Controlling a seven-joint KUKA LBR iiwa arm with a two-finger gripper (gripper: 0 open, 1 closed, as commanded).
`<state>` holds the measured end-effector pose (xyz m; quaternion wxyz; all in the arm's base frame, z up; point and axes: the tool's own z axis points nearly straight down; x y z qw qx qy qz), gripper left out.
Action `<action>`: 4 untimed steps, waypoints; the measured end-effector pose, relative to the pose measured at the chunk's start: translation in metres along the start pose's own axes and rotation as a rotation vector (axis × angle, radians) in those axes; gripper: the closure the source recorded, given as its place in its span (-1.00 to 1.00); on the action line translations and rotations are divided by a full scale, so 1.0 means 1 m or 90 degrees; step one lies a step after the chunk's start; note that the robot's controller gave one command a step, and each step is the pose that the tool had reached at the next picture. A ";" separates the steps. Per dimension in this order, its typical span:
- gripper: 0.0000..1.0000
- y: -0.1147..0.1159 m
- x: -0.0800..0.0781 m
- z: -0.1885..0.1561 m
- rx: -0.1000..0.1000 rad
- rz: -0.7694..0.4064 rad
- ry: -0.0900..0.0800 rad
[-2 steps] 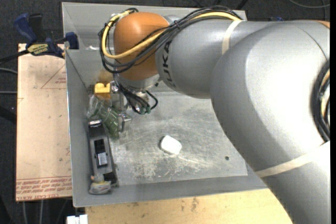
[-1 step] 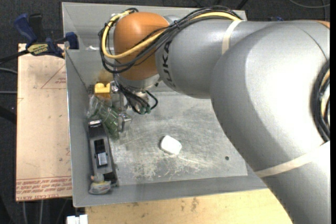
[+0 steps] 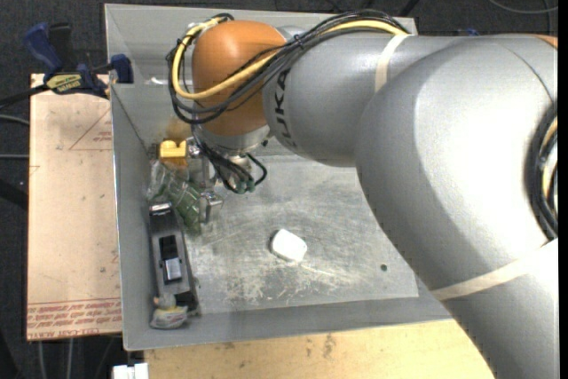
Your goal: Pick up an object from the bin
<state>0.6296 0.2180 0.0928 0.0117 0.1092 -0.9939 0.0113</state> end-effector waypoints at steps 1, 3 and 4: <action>1.00 0.000 0.000 0.000 0.000 0.000 0.000; 1.00 0.000 0.000 0.000 0.000 0.000 0.000; 1.00 0.000 0.000 0.000 0.000 0.000 0.000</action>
Offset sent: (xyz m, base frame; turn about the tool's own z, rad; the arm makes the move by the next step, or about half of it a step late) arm 0.0049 0.0239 -0.0143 0.1340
